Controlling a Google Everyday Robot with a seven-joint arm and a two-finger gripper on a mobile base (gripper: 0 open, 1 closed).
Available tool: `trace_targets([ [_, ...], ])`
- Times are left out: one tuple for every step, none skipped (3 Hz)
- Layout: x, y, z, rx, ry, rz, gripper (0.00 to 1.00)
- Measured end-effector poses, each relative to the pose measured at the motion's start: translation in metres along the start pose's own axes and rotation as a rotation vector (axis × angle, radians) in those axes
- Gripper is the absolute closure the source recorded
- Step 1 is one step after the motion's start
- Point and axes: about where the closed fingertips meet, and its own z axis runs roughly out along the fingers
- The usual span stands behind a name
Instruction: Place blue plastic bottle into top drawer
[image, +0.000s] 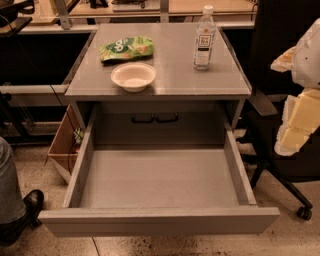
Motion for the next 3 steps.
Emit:
trace_targets([
  [0.0, 0.0, 0.0, 0.0, 0.0, 0.0, 0.0],
  [-0.007, -0.028, 0.011, 0.051, -0.035, -0.009, 0.0],
  [-0.02, -0.082, 0.033, 0.118, -0.12, -0.013, 0.0],
])
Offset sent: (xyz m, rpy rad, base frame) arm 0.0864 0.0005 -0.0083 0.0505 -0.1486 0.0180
